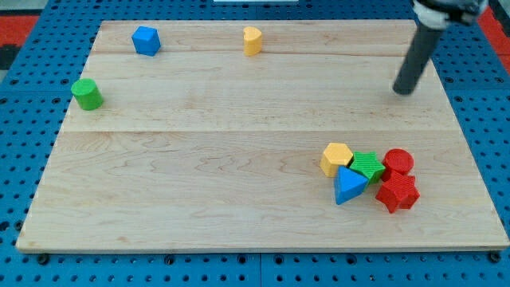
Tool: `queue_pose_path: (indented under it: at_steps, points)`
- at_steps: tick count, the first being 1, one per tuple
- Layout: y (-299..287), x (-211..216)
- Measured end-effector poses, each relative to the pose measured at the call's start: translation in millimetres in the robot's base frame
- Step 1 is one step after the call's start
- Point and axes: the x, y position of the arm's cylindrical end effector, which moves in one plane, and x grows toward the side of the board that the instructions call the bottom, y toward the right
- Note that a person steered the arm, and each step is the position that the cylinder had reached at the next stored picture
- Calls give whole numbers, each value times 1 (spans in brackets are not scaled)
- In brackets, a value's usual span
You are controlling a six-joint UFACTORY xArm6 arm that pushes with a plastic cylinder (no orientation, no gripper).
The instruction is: Move the yellow heart diagonally to the bottom right of the blue cube
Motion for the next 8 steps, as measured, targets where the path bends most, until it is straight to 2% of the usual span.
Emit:
queue_pose_path:
  at_steps: [1, 2, 3, 5, 6, 7, 8]
  points:
    - [-57, -77]
    - [-140, -105]
    - [-219, -103]
    - [-283, -56]
    - [-311, -68]
    - [-334, -66]
    - [-291, -19]
